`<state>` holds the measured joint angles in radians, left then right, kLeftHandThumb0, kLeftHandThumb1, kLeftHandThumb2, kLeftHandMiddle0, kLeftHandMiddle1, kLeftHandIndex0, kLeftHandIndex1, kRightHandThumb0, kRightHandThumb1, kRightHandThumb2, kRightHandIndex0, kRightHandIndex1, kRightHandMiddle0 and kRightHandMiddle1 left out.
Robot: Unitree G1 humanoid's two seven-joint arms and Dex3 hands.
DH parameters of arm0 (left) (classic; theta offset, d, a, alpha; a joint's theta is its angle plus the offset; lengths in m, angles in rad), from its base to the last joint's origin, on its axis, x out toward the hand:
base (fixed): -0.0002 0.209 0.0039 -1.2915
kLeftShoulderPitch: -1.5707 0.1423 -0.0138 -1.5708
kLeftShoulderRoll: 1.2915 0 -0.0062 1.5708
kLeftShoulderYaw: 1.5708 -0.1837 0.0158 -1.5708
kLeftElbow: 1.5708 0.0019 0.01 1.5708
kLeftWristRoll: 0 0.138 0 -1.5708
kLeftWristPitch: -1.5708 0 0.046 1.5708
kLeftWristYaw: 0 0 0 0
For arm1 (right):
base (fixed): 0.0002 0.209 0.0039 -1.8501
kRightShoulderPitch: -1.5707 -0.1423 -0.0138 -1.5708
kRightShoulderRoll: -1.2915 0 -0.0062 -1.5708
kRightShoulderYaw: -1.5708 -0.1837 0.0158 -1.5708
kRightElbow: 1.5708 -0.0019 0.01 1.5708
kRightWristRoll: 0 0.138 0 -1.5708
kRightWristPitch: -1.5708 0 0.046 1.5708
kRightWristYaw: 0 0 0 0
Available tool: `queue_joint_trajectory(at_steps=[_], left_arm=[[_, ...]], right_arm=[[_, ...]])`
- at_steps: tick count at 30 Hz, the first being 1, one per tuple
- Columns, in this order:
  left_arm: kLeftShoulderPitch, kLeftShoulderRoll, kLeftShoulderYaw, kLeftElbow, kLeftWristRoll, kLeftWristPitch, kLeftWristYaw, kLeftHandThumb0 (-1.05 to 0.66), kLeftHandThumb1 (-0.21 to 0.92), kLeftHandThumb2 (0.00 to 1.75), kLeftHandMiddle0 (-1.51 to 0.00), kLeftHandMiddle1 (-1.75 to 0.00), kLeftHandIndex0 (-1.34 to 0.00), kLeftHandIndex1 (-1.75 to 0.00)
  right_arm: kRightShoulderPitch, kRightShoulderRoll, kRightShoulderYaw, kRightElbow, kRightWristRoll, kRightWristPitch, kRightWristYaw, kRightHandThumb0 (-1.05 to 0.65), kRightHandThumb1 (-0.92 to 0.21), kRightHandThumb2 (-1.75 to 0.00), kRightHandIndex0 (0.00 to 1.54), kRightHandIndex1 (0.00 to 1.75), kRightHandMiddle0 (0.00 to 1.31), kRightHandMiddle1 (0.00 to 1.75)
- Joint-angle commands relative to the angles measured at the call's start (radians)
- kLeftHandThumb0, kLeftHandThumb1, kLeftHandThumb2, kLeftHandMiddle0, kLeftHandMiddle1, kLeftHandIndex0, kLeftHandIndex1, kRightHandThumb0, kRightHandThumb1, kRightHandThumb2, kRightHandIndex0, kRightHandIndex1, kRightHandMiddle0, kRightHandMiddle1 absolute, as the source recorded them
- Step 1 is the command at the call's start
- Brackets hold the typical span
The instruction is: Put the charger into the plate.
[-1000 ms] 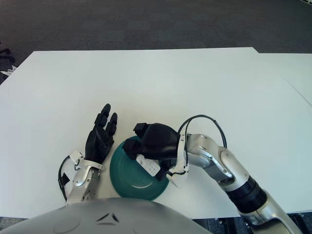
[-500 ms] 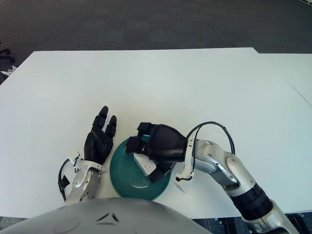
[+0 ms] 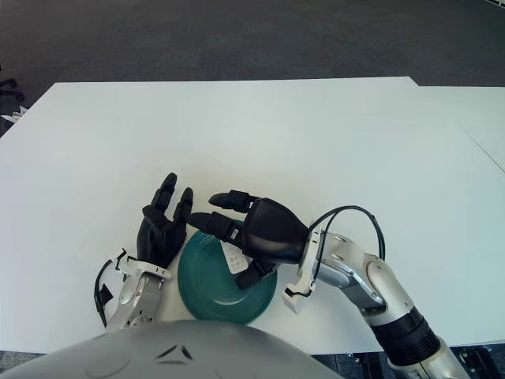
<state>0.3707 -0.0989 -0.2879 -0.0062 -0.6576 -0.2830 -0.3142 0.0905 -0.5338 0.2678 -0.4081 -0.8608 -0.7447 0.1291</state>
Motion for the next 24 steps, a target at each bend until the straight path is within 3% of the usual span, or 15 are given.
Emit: queue_joint_trajectory(at_steps=[1,10,24], left_arm=[[0.034,-0.086,-0.022,0.029,0.013,-0.02,-0.037,-1.04,0.92,1.04,-0.01,0.0,0.0,-0.08],[0.026,-0.059,-0.015,0.037,0.081,-0.05,-0.063,-1.05,0.92,1.03,0.0,0.0,0.0,-0.03],[0.03,-0.057,-0.001,0.025,0.138,-0.024,-0.023,-1.04,0.92,1.15,0.0,0.0,-0.02,-0.07]], right_arm=[[-0.001,0.005,-0.008,-0.003,-0.028,0.005,-0.021,-1.05,-0.92,-1.02,0.0,0.0,0.0,0.0],[-0.004,0.019,-0.002,0.005,-0.063,0.016,-0.05,-1.05,-0.92,-1.01,0.0,0.0,0.0,0.0],[-0.016,0.025,0.007,0.011,-0.081,0.033,-0.058,-1.05,-0.92,-1.0,0.0,0.0,0.0,0.0]])
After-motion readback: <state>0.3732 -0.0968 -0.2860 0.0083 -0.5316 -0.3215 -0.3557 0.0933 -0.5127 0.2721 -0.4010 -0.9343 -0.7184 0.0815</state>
